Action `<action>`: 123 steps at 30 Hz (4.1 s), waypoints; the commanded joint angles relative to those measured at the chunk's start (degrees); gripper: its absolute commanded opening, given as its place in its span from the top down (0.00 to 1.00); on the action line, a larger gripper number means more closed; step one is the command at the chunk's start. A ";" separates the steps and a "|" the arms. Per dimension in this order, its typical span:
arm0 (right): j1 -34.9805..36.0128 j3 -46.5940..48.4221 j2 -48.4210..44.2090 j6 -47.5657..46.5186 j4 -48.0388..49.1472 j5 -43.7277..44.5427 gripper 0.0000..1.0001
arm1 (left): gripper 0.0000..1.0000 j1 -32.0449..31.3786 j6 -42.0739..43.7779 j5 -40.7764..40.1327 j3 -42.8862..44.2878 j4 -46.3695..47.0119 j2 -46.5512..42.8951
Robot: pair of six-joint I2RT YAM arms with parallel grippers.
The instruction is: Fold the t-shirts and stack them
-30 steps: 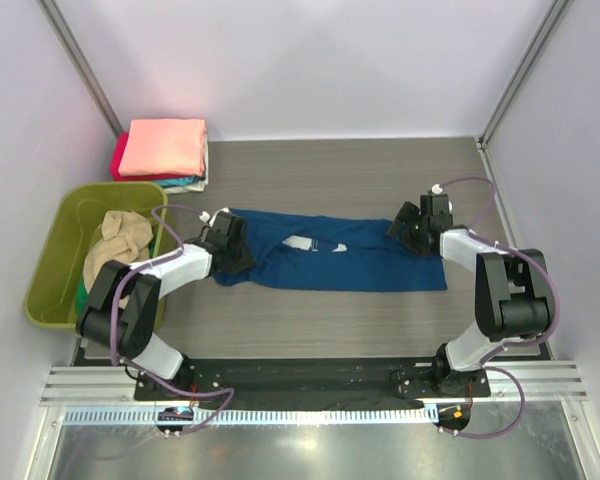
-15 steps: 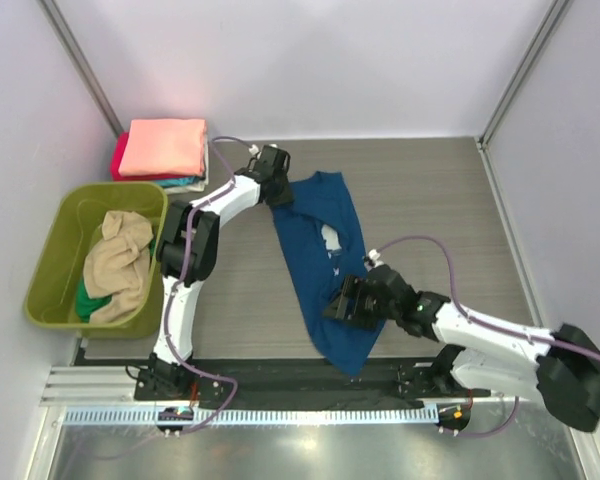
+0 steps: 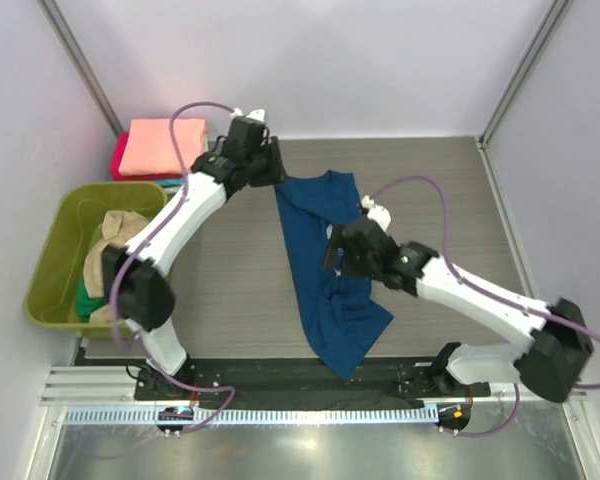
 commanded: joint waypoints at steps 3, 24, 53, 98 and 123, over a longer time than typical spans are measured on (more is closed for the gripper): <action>-7.48 15.43 16.92 -15.40 -0.52 7.73 0.13 | 0.59 -0.68 -2.03 -1.21 -24.11 -3.58 -25.28; -15.49 55.55 65.89 -27.38 -2.19 -1.23 0.43 | 0.54 -1.56 -2.13 -4.99 -55.64 -11.75 -70.00; -25.94 72.01 72.08 -11.63 5.73 -6.68 0.18 | 0.54 -1.47 -1.69 -2.17 -56.08 -10.52 -70.17; -29.99 -31.27 -20.67 -4.97 2.20 -17.93 0.18 | 0.60 -30.66 -27.61 -0.15 -66.18 37.21 -21.12; -29.03 -34.26 -23.48 -2.86 3.35 -22.24 0.99 | 1.00 -31.79 -29.72 -5.76 -69.08 33.19 -28.67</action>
